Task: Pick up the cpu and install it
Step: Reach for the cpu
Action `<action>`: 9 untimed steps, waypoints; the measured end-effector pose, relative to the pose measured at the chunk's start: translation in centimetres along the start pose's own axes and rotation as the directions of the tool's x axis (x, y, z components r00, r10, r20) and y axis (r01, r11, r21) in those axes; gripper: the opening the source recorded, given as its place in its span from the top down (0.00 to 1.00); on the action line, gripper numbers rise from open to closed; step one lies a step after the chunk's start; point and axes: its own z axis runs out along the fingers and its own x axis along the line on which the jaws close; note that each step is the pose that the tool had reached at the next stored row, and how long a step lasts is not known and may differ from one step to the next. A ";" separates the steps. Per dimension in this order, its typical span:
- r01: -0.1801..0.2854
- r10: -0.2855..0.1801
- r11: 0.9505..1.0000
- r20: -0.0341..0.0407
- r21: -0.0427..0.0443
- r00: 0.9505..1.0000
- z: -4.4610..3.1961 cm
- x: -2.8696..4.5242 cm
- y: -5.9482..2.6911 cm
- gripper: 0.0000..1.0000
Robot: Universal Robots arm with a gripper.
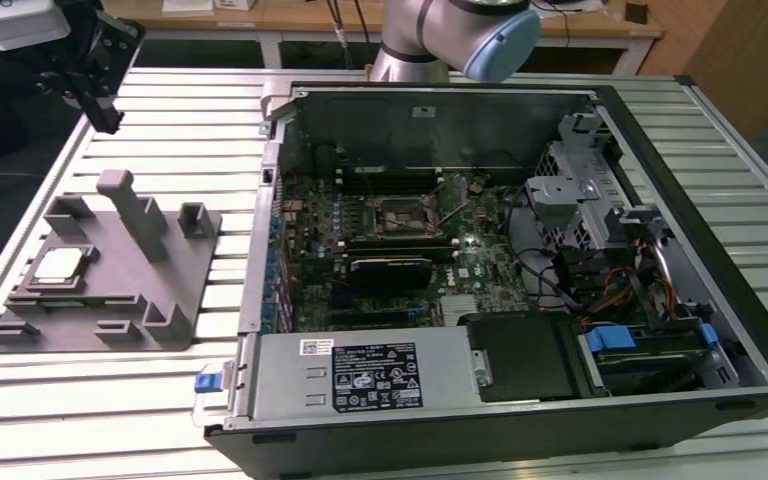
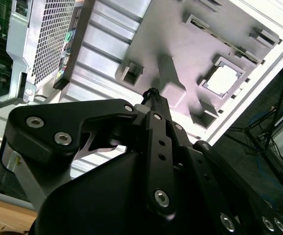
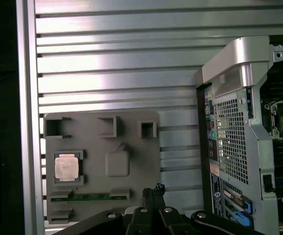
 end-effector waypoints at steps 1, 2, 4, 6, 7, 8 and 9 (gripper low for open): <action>0.000 0.000 1.000 0.000 0.000 1.000 0.00 0.10 -0.01 0.89; 0.000 0.000 1.000 0.000 0.000 1.000 -0.01 0.20 -0.02 0.89; 0.000 0.000 1.000 0.000 0.000 1.000 -0.01 0.40 -0.04 0.89; 0.000 0.000 1.000 0.000 0.000 1.000 -0.02 0.61 -0.05 0.89; 0.000 0.000 1.000 0.000 0.000 1.000 -0.02 0.71 -0.07 0.89; 0.000 0.000 1.000 0.000 0.000 1.000 -0.02 0.82 -0.07 0.89; 0.000 0.000 1.000 0.000 0.000 1.000 -0.02 0.92 -0.08 0.89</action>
